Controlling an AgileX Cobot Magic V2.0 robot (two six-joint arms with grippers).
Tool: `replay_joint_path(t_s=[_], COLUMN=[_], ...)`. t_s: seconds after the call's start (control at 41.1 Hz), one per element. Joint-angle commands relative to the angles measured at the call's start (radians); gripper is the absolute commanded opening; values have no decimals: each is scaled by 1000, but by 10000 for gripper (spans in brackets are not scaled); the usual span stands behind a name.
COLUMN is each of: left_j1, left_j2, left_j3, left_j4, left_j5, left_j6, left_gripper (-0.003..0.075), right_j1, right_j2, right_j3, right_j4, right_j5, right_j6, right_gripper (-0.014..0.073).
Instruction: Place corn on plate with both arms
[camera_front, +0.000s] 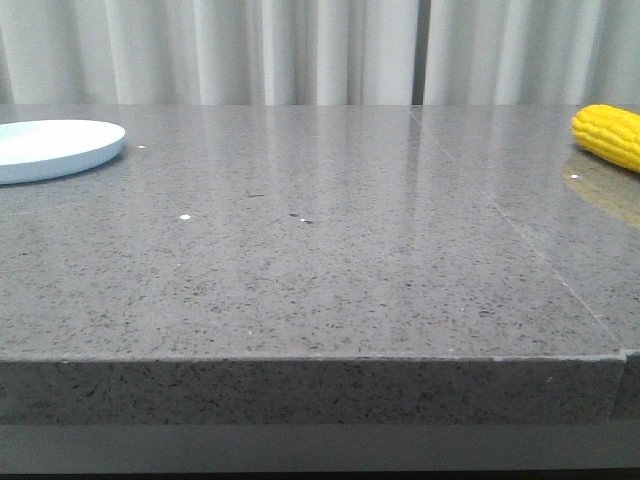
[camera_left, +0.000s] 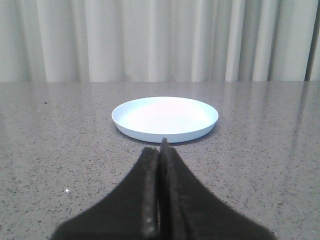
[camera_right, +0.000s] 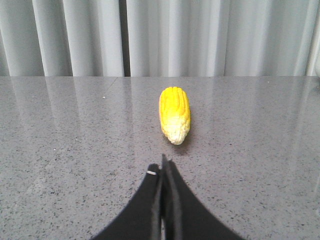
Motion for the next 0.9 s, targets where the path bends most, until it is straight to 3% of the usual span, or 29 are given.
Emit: replay_joint_path(t_s=[0.0, 0.608, 0.875], left_j1=[-4, -4, -4], left_j2=[-16, -16, -16], left_j3=[21, 21, -20], left_j4=[-7, -7, -7], left_j5=[-89, -91, -185], left_j6=[-8, -8, -8], left_gripper=[-20, -20, -20], right_j1=[-5, -5, -5], right_j2=[-18, -18, -18], right_j3=[-24, -24, -84], right_j4=[-3, -3, -3], right_j5=[-86, -94, -98], right_j6=[-3, -3, -3], right_gripper=[-67, -67, -67])
